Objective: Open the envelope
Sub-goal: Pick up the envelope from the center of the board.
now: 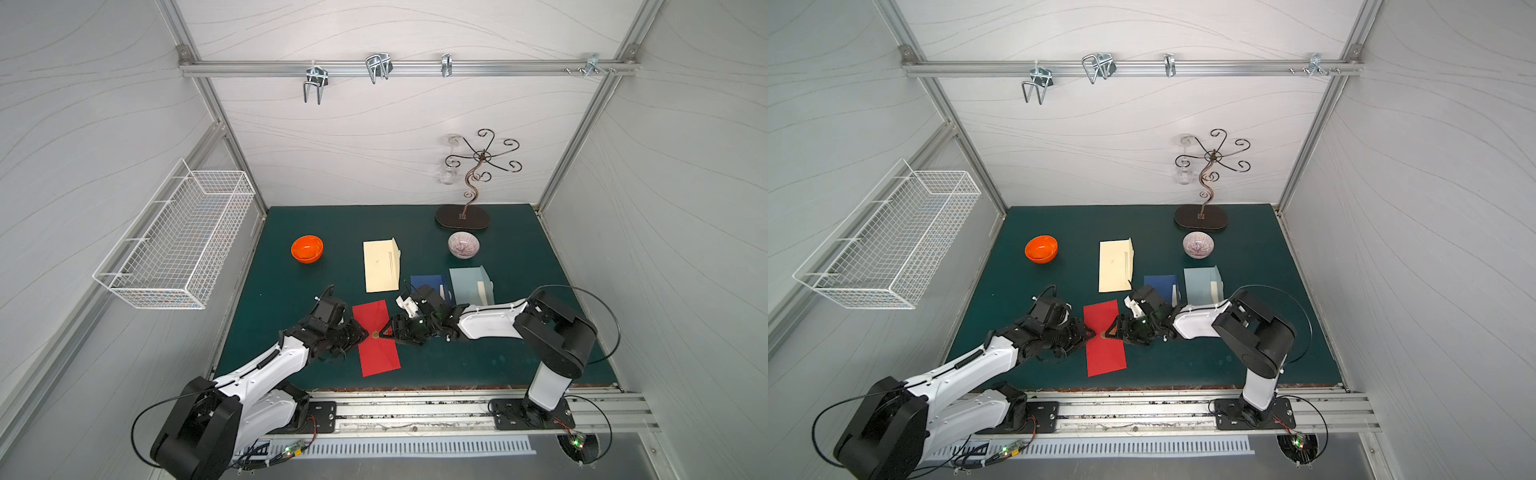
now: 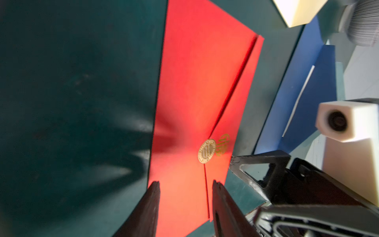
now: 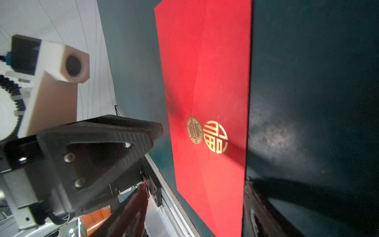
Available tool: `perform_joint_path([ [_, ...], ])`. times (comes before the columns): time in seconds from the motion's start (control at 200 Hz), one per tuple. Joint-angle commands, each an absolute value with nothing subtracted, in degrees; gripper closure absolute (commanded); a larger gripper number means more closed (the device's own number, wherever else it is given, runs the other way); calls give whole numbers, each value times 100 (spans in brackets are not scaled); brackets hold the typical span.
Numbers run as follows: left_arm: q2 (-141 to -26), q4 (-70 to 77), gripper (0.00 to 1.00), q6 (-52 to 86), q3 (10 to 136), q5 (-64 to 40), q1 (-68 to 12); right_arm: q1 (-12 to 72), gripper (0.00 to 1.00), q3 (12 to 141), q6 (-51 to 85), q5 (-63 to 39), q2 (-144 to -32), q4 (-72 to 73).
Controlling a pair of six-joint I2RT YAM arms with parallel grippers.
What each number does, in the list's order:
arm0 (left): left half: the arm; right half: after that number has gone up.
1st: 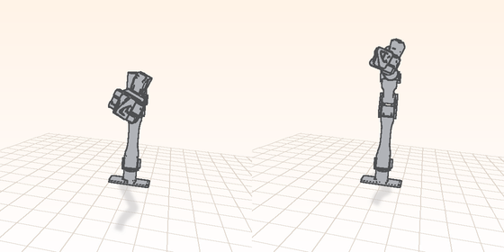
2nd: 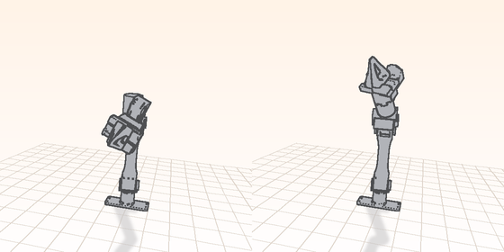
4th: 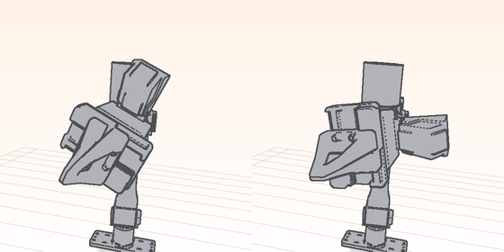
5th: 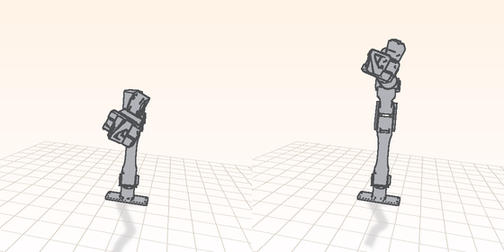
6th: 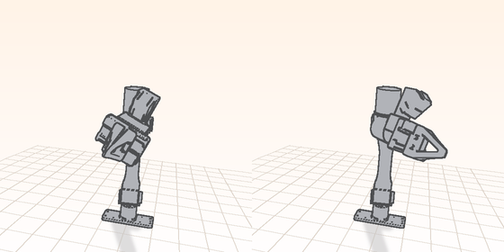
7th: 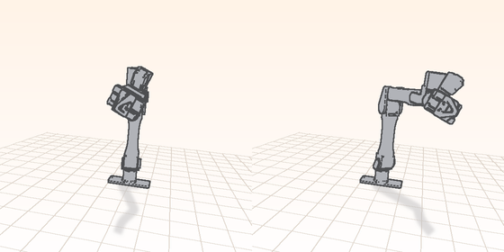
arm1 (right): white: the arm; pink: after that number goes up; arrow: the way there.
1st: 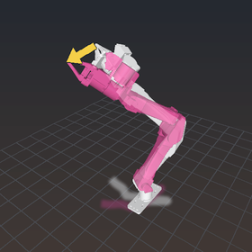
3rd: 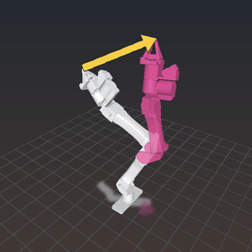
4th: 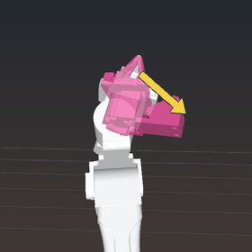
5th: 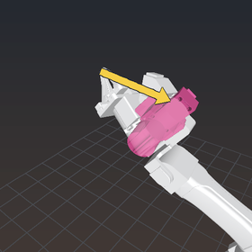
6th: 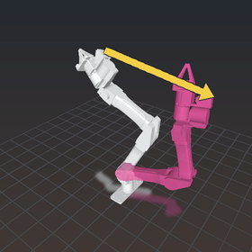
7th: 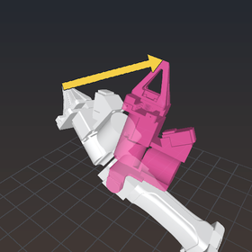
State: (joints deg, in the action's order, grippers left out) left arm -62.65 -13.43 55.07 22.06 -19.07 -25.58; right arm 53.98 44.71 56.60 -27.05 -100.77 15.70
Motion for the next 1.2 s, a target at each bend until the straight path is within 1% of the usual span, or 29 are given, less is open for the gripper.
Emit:
perform_joint_path([
  [0.0, -6437, -1133, 53, 5520, 2273, -1958, -2575, 5370, 24, 4441, 5712, -2525, -10080, 1173],
  [0.225, -6515, -1283, 52, 5520, 2281, -1855, -2571, 5362, 24, 4465, 5694, -2556, -10092, 1167],
  [0.365, -6539, -1250, 52, 5528, 2274, -1881, -2575, 5371, 24, 4442, 5681, -2686, -10116, 1411],
  [0.845, -6690, -1072, 54, 5546, 2235, -2019, -2573, 5399, 25, 3996, 5714, -2888, -9794, 2811],
  [1.196, -6684, -1053, 54, 5550, 2222, -2038, -2575, 5484, 26, 3970, 5533, -2631, -9591, 2628],
])
